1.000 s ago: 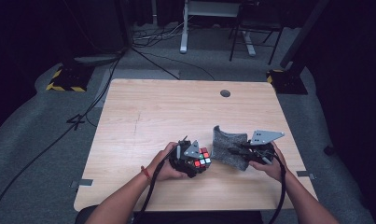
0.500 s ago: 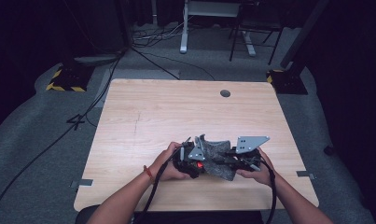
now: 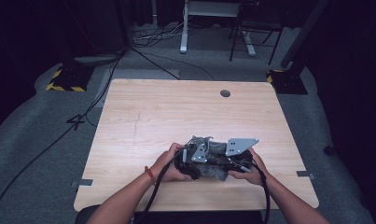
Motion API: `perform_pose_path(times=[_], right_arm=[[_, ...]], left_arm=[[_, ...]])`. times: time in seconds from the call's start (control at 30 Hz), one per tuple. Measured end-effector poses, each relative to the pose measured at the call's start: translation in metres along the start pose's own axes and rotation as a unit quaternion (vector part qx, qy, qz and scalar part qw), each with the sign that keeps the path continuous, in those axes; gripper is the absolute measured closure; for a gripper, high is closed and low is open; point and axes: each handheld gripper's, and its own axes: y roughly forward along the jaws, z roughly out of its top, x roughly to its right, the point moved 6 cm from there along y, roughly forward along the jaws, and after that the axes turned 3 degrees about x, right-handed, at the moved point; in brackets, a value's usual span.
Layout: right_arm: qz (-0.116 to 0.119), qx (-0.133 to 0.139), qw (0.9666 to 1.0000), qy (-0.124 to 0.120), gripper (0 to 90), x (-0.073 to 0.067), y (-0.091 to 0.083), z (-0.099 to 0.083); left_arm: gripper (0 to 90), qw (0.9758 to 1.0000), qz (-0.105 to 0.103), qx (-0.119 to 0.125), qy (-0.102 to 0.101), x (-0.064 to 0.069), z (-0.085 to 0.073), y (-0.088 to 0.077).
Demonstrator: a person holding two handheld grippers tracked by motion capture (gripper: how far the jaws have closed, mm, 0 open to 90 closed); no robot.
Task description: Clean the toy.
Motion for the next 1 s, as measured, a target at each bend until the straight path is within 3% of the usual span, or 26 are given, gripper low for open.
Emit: perform_pose_path(times=[0.17,0.27,0.4,0.47,0.63,0.73,0.8,0.9,1.0], right_arm=[[-0.034,-0.011,0.9993,0.014,78.4,0.016,-0.004,-0.008],[-0.057,-0.033,0.9977,0.019,79.1,0.028,-0.004,-0.020],[-0.053,-0.047,0.9969,0.034,79.3,0.035,-0.005,-0.034],[-0.046,-0.029,0.9976,0.043,79.2,0.033,-0.009,-0.032],[-0.019,0.023,0.9993,0.024,79.2,0.012,-0.017,-0.003],[0.003,0.014,0.9999,0.006,78.9,-0.004,-0.006,0.005],[0.019,0.013,0.9997,0.011,78.9,-0.009,0.002,0.006],[0.015,0.007,0.9998,0.005,78.9,-0.009,0.007,0.007],[-0.007,0.010,0.9998,0.012,78.9,-0.002,0.007,0.006]], left_arm=[[33.3,1.0000,-0.007,-0.002,0.004,0.001,-0.002,0.000],[33.3,0.9999,-0.013,0.006,-0.001,0.000,-0.003,-0.003],[33.3,0.9996,-0.013,0.024,-0.004,-0.002,0.001,-0.010],[33.3,0.9998,-0.005,0.019,-0.002,-0.004,0.001,-0.010],[33.3,0.9999,-0.007,0.010,-0.010,-0.002,0.002,-0.001],[33.2,0.9998,-0.012,0.014,-0.007,0.003,0.006,0.001],[33.2,0.9999,-0.008,0.005,-0.003,0.004,0.005,0.004],[33.3,0.9999,-0.005,0.004,-0.009,0.002,0.003,0.003],[33.3,0.9999,-0.005,0.001,-0.009,0.002,0.004,0.002]])
